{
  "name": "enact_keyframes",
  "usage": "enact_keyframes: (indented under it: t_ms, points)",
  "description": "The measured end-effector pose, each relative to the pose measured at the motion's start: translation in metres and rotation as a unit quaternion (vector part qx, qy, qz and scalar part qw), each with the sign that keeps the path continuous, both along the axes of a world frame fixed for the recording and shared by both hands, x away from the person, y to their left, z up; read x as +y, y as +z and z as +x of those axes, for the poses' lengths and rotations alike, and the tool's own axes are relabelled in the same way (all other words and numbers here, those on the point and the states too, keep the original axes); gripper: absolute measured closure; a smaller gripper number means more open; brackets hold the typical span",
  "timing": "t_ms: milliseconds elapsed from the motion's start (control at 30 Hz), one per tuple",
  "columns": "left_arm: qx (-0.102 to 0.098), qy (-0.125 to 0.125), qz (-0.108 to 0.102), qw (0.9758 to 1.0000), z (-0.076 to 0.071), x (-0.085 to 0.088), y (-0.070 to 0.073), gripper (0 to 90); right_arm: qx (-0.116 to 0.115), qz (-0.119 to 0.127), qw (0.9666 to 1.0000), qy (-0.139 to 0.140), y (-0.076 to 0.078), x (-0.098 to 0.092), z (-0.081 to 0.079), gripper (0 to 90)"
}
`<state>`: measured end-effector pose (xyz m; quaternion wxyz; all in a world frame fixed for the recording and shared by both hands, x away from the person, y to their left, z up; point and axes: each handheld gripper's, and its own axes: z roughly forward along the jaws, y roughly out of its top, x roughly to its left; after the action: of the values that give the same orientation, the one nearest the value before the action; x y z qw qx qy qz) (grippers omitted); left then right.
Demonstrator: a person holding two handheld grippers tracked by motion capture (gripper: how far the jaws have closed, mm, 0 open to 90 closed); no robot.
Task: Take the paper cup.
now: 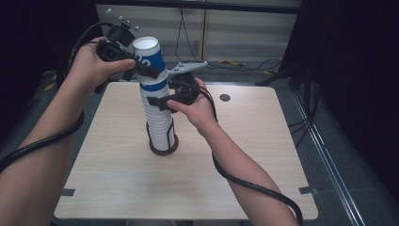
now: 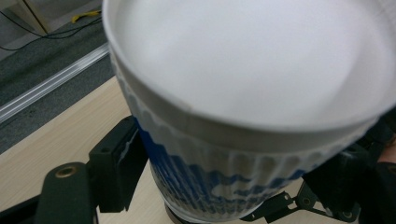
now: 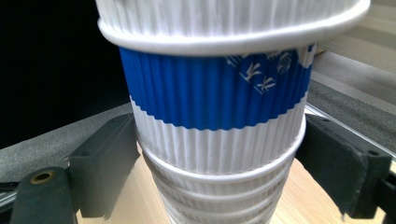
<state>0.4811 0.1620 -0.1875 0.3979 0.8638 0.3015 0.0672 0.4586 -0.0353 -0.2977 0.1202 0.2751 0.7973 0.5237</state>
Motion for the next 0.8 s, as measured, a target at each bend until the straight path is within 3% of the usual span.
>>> enact_keyframes:
  t_ms: [500,800]
  points:
    - [-0.012,0.003,-0.003,0.9999,-0.0035,0.0021,0.0075,22.8,0.0,-0.002,1.0,0.0,0.0003,0.0001,-0.0001,13.1]
    - [-0.02,0.005,-0.015,0.9997,-0.0035,0.002,0.0073,22.9,-0.001,-0.001,1.0,-0.004,0.0,0.0001,-0.0012,13.2]
